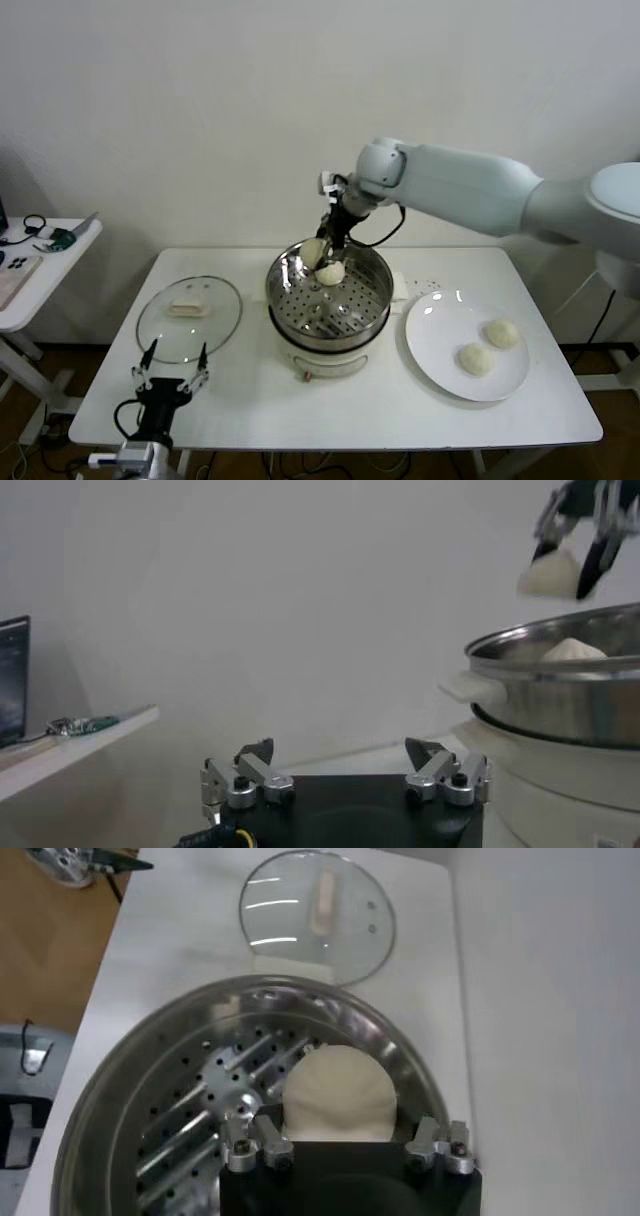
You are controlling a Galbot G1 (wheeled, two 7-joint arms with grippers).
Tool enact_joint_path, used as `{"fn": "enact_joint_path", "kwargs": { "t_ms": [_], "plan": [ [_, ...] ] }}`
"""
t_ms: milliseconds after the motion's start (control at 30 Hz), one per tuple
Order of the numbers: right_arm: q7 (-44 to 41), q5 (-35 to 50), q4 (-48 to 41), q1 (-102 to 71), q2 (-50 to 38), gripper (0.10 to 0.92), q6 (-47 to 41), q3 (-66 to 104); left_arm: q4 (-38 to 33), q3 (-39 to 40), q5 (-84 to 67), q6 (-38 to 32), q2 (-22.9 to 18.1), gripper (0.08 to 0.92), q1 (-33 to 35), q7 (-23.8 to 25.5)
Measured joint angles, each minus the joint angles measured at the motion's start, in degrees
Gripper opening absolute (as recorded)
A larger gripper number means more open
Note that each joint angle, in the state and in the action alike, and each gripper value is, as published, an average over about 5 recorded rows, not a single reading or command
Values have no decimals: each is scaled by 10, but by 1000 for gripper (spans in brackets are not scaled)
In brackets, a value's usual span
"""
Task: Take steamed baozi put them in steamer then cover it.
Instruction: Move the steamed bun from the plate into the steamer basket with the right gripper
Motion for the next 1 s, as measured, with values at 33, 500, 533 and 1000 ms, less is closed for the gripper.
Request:
{"fn": "enact_joint_path", "kwargs": {
  "t_ms": [33, 500, 533, 1000],
  "plan": [
    [1, -1, -2, -5, 5, 713, 0, -1, 0, -1, 0, 0, 0, 823, 0, 0],
    [3, -21, -18, -47, 35, 719, 1, -16, -4, -1, -1, 4, 3, 823, -5, 0],
    [3, -23, -19, -48, 36, 719, 1, -16, -3, -1, -1, 4, 3, 823, -5, 0],
    [-6, -45, -22, -49, 39, 820, 3, -15, -3, 0, 0, 6, 4, 823, -8, 0]
  ]
}}
